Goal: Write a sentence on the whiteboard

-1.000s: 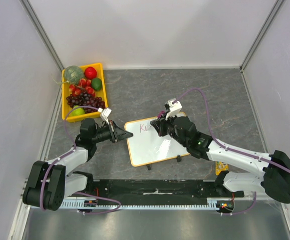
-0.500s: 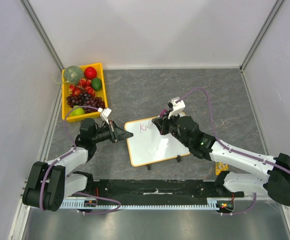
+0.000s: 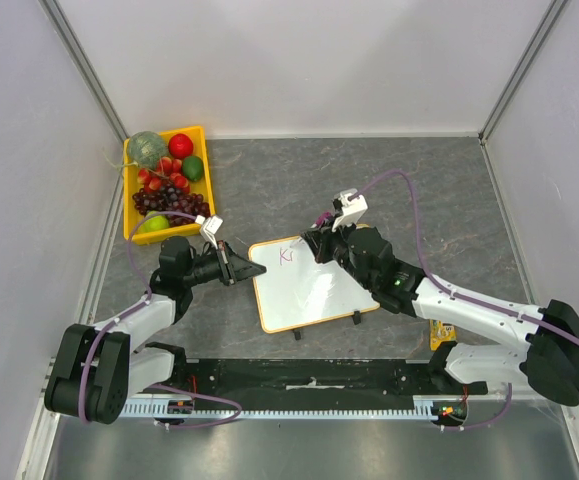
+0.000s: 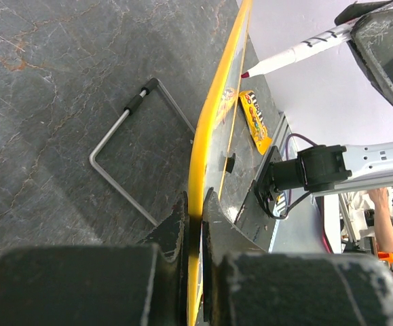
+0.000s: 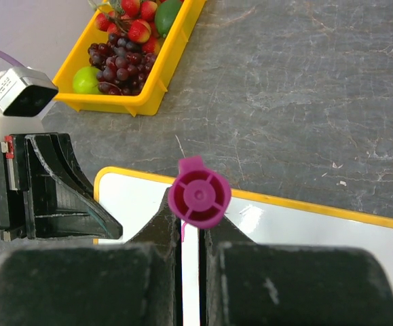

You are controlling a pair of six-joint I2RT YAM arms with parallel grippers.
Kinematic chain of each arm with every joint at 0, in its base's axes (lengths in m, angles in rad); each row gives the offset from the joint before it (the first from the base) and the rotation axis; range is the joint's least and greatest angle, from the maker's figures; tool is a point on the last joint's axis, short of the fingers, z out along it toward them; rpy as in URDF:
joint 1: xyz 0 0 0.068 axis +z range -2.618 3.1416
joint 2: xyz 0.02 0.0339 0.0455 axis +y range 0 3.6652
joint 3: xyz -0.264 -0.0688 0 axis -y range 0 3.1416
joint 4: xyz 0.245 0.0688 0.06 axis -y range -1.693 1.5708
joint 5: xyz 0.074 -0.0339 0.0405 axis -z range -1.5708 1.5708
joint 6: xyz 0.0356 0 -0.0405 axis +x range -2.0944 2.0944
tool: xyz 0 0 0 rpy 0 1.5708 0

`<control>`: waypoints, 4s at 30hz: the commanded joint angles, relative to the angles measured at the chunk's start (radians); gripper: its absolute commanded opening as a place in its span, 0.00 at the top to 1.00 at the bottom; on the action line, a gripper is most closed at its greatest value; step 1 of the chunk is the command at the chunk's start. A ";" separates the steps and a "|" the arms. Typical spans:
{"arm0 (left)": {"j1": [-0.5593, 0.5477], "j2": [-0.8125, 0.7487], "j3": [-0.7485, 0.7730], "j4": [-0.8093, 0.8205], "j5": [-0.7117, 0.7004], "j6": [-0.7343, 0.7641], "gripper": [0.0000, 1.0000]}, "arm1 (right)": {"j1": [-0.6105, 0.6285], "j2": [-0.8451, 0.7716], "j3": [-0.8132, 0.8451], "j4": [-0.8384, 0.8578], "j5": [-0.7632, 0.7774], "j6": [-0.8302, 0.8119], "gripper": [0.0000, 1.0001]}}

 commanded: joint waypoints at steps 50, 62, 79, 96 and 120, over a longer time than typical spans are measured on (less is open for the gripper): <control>-0.007 0.010 -0.008 -0.094 -0.090 0.098 0.98 | -0.008 -0.015 -0.028 0.023 0.031 0.004 1.00; -0.007 0.010 -0.008 -0.094 -0.089 0.097 0.98 | -0.008 -0.018 -0.081 0.020 0.025 0.009 1.00; -0.005 0.012 -0.009 -0.094 -0.092 0.101 0.98 | -0.006 -0.053 -0.132 0.002 -0.015 0.029 1.00; -0.005 0.007 -0.011 -0.094 -0.090 0.100 0.98 | -0.008 -0.028 -0.078 0.032 0.030 0.021 1.00; -0.005 0.004 -0.014 -0.094 -0.092 0.098 0.98 | -0.020 -0.015 -0.028 0.003 0.088 0.003 1.00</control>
